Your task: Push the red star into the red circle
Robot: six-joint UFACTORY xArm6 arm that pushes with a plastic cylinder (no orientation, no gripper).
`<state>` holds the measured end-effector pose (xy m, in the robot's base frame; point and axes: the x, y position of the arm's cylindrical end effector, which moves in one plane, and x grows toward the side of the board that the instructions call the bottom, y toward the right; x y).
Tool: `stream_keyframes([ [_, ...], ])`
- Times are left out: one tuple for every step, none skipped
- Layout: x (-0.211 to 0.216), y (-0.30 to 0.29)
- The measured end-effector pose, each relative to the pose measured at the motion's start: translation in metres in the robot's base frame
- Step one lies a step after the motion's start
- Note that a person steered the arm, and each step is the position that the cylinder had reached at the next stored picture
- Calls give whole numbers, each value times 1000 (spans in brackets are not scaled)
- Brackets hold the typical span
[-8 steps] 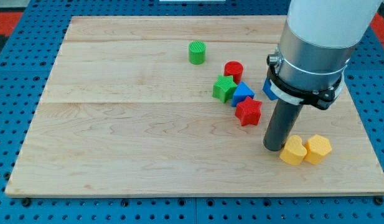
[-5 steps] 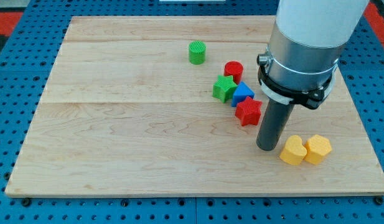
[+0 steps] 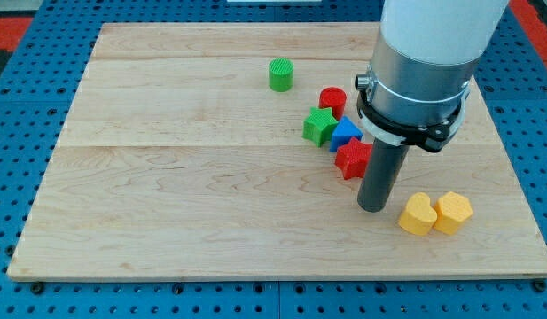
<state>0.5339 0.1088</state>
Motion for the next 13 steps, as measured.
stream_keyframes([
  [-3, -33],
  [-6, -42],
  [-9, -40],
  [-15, -1],
  [-62, 8],
  [-73, -14],
  [-78, -16],
  [-77, -26],
  [-106, -24],
  [-117, -22],
  [-93, -40],
  [-142, -38],
  [-180, -38],
])
